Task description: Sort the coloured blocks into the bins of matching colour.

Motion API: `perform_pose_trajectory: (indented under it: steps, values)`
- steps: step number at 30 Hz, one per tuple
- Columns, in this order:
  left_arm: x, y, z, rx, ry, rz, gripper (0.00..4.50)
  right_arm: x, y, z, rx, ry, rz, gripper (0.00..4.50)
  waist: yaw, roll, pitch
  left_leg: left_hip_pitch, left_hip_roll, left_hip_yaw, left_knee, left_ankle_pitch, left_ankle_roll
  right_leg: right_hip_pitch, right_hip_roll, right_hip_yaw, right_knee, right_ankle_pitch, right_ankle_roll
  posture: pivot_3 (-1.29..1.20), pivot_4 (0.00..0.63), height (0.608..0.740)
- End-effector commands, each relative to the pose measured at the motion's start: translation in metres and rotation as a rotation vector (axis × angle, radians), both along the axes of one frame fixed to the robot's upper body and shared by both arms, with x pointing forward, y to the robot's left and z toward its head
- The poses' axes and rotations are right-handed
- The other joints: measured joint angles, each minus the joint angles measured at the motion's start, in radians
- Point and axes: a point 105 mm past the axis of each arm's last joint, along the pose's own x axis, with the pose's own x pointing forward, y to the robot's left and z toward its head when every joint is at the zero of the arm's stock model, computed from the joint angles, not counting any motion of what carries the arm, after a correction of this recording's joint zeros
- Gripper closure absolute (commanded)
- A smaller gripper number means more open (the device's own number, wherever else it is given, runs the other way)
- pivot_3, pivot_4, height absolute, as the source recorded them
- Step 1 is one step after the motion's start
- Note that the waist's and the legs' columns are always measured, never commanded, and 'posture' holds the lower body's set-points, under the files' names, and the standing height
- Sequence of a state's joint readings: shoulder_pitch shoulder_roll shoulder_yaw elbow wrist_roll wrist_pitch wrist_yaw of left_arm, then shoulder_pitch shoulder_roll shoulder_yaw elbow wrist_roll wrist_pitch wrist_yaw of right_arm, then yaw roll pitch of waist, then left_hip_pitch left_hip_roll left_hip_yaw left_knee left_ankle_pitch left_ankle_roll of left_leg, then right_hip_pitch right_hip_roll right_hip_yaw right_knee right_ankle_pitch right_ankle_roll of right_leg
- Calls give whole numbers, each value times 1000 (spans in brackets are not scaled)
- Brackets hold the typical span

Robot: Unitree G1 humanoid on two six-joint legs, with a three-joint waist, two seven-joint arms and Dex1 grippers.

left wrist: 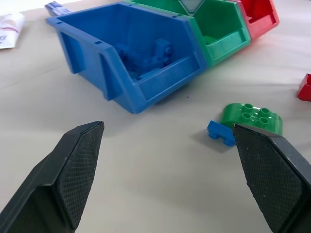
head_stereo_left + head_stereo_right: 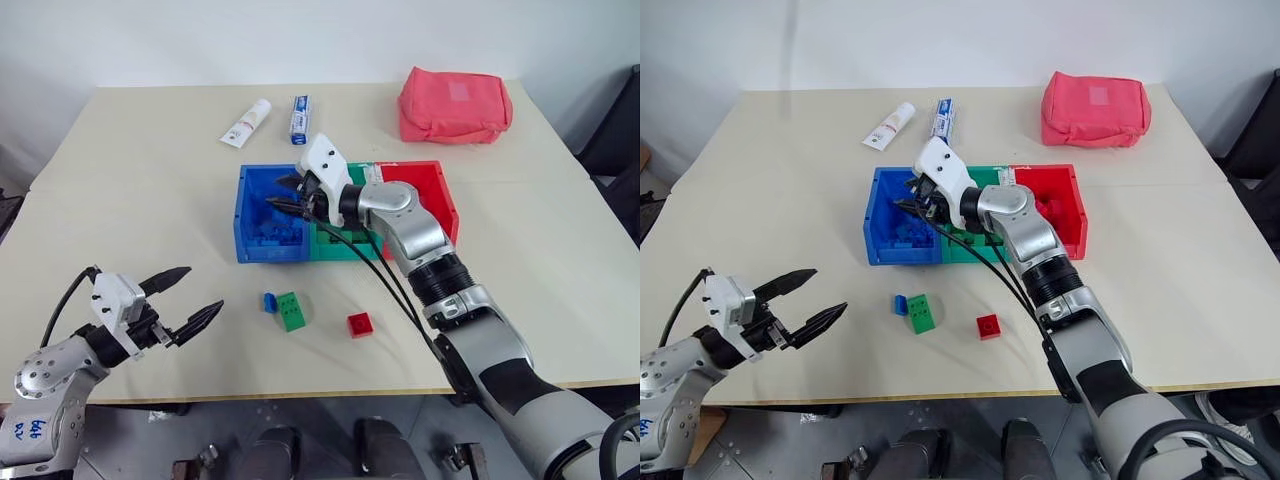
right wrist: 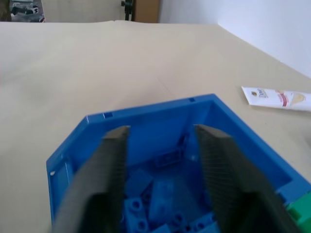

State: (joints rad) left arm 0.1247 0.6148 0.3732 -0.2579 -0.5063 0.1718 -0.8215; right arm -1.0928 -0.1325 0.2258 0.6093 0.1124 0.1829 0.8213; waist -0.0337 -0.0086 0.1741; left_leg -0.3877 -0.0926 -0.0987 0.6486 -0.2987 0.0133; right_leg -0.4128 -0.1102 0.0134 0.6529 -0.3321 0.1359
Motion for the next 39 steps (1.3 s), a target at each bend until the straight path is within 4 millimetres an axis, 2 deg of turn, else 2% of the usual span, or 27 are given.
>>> perform_pose_trajectory:
  steps: [1, 4, 7, 10, 14, 17, 20, 22, 24, 26, 30, 33, 36, 39]
  values:
    - [1, -5, 5, 13, -22, -31, 0, -5, -10, 19, 33, -71, 24, 1031, 0, 0, 0, 0, 0, 0, 0, 0, 0, 0, 0, -2, 0, 0, 0, 0, 150, 740]
    - [4, -10, 7, 34, -22, -74, 0, -31, -47, 22, 84, -121, 106, 47, 10, 0, 0, 0, 0, -1, 1, 0, 0, 1, -2, -5, 0, 0, 0, 0, 150, 740]
    - [4, -12, 5, 51, 6, -128, 0, -56, -80, 11, 117, -93, 162, 47, 15, 0, 0, -1, -1, -3, 1, 0, 1, 2, -2, -6, -2, 1, -1, 0, 150, 740]
    - [7, -13, 0, 92, 38, -178, 0, -83, -125, -19, 57, -58, 195, 47, 16, 0, 0, -2, -1, -2, 1, 0, 1, 3, -2, -7, -8, 1, -1, 0, 150, 740]
    - [12, -13, -4, 148, 45, -238, 0, -104, -172, -43, -42, -40, 167, 47, 17, 1, 1, -1, 1, 1, 1, 0, 1, 4, -2, -6, -11, 1, -1, 0, 150, 740]
    - [7, -26, -9, 181, 69, -350, 0, -114, -211, -63, -154, -24, 104, 47, 12, 1, 1, 0, 2, 2, 1, 1, 0, 4, -2, -6, -11, 1, -1, 0, 150, 740]
    - [3, -41, -9, 183, 59, -430, 0, -118, -236, -71, -193, 3, 35, 47, 12, 1, 1, 1, 2, 2, 0, 1, 0, 5, -2, -6, -11, 1, -1, 0, 150, 740]
    - [2, -52, -9, 182, 44, -474, 0, -120, -246, -73, -212, 28, 2, 47, 13, 1, 1, 0, 2, 2, 1, 1, 0, 5, -2, -6, -11, 1, -1, 0, 150, 740]
    - [2, -58, -10, 174, 45, -496, 0, -120, -244, -77, -239, 58, 0, 47, 12, 1, 1, 0, 2, 2, 1, 1, 0, 5, -2, -5, -11, 1, -1, 0, 150, 740]
    - [1, -62, -10, 171, 36, -512, 0, -122, -232, -75, -225, 82, 43, 47, 8, 1, 1, 0, 2, 2, 1, 1, 0, 5, -2, -5, -11, 1, -1, 0, 150, 740]
    - [0, -64, -6, 163, 6, -520, 0, -124, -193, -73, -246, 91, 177, 47, 7, 1, 1, 0, 2, 2, 1, 1, -1, 4, -2, -5, -11, 1, -1, 0, 150, 740]
    - [-2, -65, -4, 179, -36, -527, 0, -125, -171, -81, -294, 109, 274, 47, 12, 1, 1, 0, 2, 1, 1, 1, -1, 5, -2, -6, -11, 1, -1, 0, 150, 740]
    - [-5, -66, -6, 196, -36, -535, 0, -115, -144, -90, -317, 98, 329, 47, 16, 1, 1, 0, 2, 1, 1, 1, -1, 5, -2, -6, -12, 1, -1, 0, 150, 740]
    - [-6, -66, -7, 186, -32, -511, 0, -105, -129, -106, -362, 133, 331, 47, 20, 1, 1, 0, 2, 0, 2, 1, -1, 5, -2, -6, -11, 1, -1, 0, 150, 740]
